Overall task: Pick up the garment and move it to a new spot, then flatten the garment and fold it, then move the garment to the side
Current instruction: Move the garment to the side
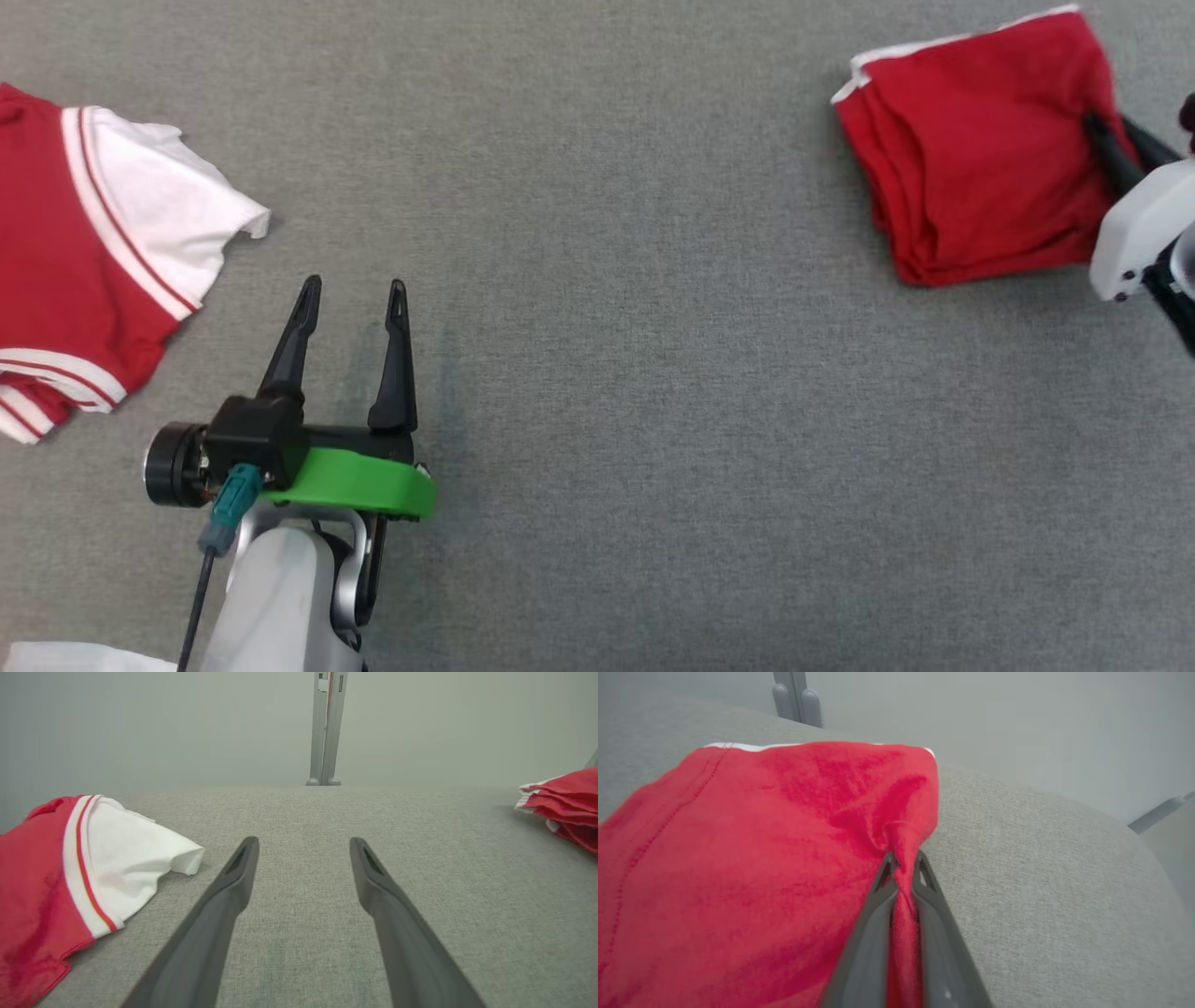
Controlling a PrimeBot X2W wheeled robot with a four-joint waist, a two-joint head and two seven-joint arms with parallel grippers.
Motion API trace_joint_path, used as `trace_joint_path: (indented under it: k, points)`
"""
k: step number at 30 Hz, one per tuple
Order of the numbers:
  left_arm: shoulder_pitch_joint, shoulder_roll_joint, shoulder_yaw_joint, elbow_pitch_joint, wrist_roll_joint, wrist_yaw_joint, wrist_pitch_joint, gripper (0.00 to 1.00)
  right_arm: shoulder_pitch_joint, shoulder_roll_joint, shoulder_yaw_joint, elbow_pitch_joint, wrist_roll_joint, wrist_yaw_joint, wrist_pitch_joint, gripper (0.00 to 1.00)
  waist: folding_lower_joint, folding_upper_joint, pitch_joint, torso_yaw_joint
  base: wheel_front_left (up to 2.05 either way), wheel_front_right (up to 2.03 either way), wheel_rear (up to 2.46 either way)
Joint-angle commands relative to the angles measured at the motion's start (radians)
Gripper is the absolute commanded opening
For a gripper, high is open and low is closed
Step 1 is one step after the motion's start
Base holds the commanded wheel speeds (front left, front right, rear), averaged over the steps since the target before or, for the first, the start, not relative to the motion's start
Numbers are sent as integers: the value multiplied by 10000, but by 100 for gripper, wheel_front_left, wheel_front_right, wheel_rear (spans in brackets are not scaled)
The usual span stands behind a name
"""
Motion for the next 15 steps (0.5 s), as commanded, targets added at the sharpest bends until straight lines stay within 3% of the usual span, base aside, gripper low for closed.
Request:
trace_joint_path:
  k: [1, 8, 15]
  points:
    - [-288, 47, 20, -65, 193, -52, -5, 100, -241, -207, 50, -82, 109, -22, -23, 0, -1, -1, 1023, -887, 0, 0, 0]
    - [-947, 178, 68, -209, 649, -252, -3, 100, -1113, -1335, 192, -221, 307, -22, -195, 0, -1, -1, 2080, -1767, 0, 0, 0]
    - [-1056, 288, 109, -422, 842, -350, -3, 100, -1698, -2223, 346, -87, 483, -22, -324, 0, -1, -1, 2395, -2068, 0, 0, 0]
